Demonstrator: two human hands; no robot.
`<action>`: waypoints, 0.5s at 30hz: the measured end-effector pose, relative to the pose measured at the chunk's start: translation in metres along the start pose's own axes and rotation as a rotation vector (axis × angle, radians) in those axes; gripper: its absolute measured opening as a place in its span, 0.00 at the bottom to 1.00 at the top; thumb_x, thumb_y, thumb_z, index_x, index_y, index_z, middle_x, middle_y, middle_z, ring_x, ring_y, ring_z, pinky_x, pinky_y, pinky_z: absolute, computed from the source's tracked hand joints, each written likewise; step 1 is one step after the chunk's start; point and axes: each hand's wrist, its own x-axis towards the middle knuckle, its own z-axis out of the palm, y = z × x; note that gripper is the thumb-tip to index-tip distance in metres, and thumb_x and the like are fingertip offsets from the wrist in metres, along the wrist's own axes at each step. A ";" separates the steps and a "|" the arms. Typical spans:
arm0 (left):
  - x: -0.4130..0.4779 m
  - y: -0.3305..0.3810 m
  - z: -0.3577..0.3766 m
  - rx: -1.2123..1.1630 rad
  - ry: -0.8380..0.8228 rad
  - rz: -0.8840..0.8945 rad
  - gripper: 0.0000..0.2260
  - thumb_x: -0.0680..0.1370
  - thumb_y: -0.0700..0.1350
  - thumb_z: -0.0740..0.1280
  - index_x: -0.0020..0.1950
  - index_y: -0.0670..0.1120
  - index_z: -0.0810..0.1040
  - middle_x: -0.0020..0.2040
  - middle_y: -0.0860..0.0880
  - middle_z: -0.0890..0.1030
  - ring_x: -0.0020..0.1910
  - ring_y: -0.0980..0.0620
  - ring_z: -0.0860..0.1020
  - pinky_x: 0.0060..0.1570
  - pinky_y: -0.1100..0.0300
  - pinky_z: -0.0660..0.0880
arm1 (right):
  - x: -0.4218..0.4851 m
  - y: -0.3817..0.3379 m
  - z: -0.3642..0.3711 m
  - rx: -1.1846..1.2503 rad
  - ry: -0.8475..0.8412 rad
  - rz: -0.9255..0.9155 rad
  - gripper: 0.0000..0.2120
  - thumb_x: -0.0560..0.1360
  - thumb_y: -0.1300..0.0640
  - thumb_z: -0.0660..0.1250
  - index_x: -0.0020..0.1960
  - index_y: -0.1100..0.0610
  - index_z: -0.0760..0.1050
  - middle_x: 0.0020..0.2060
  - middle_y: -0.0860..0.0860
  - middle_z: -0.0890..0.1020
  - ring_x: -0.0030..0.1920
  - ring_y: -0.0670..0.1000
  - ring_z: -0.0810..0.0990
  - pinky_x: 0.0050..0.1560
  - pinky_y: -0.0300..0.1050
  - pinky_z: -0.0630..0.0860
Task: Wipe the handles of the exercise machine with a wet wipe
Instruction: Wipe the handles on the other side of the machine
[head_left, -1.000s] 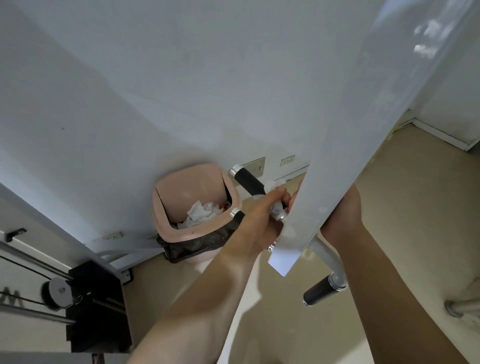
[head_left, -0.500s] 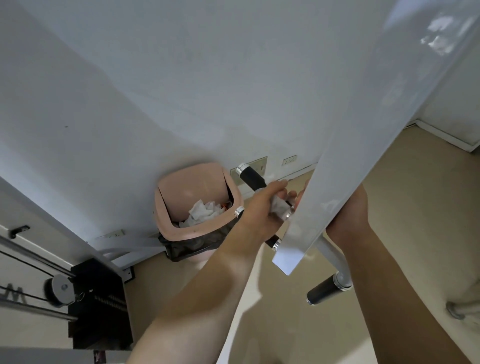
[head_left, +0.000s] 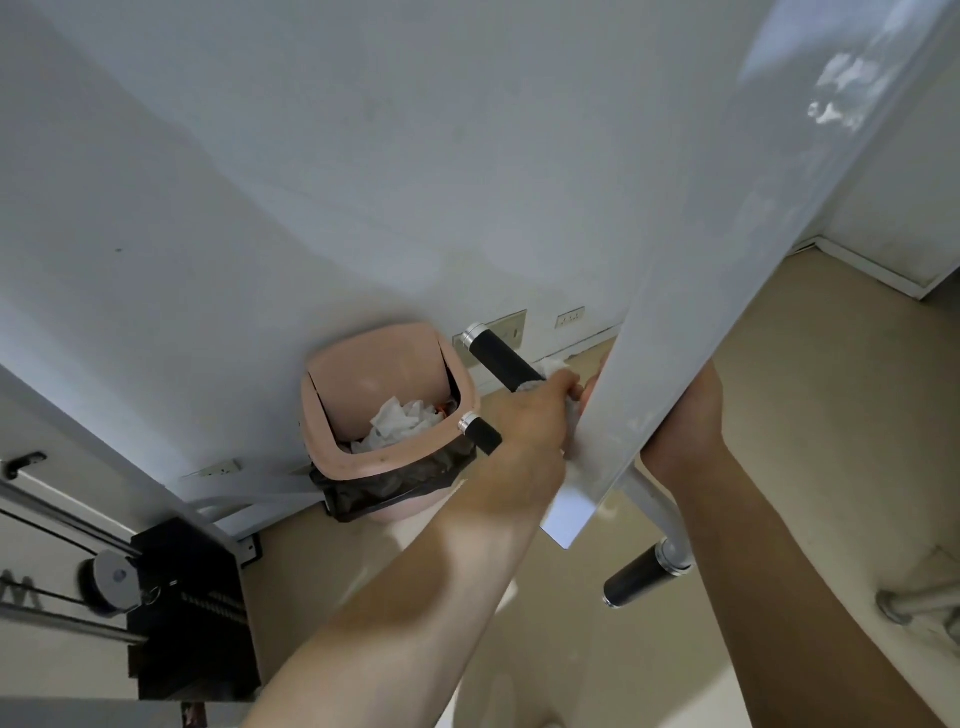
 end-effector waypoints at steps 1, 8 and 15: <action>0.001 0.004 -0.003 -0.079 -0.079 -0.060 0.12 0.73 0.39 0.72 0.31 0.45 0.73 0.28 0.49 0.76 0.30 0.50 0.77 0.35 0.60 0.75 | -0.001 -0.001 0.000 0.002 0.004 -0.003 0.29 0.65 0.41 0.67 0.53 0.63 0.71 0.43 0.62 0.75 0.46 0.63 0.73 0.48 0.55 0.71; 0.014 0.000 -0.024 -0.486 -0.580 0.052 0.17 0.63 0.41 0.82 0.28 0.48 0.73 0.22 0.53 0.74 0.35 0.54 0.84 0.45 0.60 0.82 | -0.006 -0.001 0.008 0.027 -0.010 0.035 0.17 0.81 0.52 0.52 0.44 0.61 0.73 0.38 0.60 0.74 0.37 0.60 0.74 0.38 0.48 0.74; 0.011 0.018 -0.017 -0.327 -0.173 -0.090 0.13 0.77 0.40 0.72 0.35 0.45 0.73 0.32 0.50 0.75 0.28 0.53 0.79 0.34 0.58 0.78 | -0.005 -0.001 0.007 0.047 -0.027 -0.004 0.18 0.78 0.50 0.54 0.44 0.61 0.75 0.35 0.58 0.79 0.35 0.59 0.78 0.39 0.48 0.76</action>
